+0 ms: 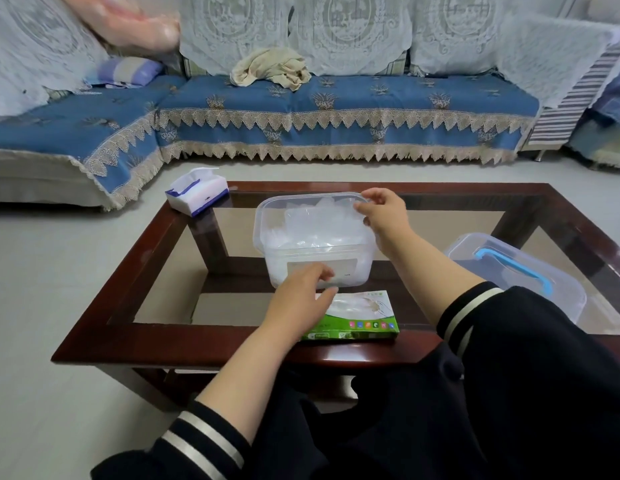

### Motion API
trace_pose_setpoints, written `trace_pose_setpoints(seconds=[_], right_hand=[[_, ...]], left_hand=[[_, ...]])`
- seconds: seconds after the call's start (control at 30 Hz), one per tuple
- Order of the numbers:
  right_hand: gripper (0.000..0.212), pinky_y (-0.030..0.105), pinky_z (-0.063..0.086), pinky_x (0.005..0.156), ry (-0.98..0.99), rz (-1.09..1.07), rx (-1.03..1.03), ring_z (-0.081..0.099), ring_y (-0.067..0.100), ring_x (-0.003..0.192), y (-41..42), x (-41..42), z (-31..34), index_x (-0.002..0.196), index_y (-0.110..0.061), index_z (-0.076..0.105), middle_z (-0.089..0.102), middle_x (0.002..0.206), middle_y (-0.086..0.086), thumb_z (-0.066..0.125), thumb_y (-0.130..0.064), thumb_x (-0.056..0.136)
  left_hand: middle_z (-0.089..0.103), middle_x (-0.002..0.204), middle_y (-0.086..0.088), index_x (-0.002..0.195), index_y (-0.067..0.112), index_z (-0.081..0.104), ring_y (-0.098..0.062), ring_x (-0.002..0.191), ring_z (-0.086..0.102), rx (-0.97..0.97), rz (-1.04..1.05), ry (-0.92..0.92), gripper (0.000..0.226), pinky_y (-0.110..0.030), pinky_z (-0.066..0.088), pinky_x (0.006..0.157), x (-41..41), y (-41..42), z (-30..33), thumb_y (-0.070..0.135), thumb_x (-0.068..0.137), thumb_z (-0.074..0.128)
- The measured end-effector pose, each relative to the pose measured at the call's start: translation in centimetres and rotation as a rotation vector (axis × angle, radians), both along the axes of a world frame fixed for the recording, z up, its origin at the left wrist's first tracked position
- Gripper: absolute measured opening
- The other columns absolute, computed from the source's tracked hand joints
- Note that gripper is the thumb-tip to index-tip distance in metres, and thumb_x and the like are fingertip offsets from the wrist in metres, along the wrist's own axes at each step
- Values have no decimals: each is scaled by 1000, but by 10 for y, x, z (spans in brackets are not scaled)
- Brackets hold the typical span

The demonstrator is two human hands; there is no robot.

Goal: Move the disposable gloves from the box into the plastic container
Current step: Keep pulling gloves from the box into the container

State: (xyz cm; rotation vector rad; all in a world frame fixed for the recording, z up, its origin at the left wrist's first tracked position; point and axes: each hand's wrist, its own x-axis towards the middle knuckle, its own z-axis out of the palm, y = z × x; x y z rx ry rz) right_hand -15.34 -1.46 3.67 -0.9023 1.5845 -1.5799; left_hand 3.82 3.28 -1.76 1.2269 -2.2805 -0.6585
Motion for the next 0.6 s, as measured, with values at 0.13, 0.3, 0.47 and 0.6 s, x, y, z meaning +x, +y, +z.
trace_pose_setpoints(seconds=[0.13,0.3,0.47,0.6], right_hand=[[16,18,47,56,144,-144,-144,50,12,71,25,0,5,100,-10,52,51,83,2,61,-3,89],[11,28,48,59,368,33,-200,54,12,57,83,29,-20,88,-10,56,58,67,2,56,-18,95],[40,28,43,96,797,395,315,58,9,109,103,29,-67,119,-22,62,65,115,-8,71,-35,82],[76,33,31,109,971,533,485,38,18,134,103,24,-78,144,-24,38,45,145,-3,73,-41,80]], left_hand=[[48,137,5,136,24,48,-18,128,39,39,-88,-329,49,-34,31,107,5,1,-22,44,92,57],[53,129,1,125,21,58,-22,122,43,-11,-65,-420,38,-36,36,102,1,-2,-28,42,94,54],[64,113,6,112,32,69,-19,114,52,-21,7,-323,29,-36,41,95,-1,-5,-26,43,86,65],[67,114,10,107,34,72,-16,116,52,76,96,-180,26,-32,38,96,-3,-5,-27,42,82,70]])
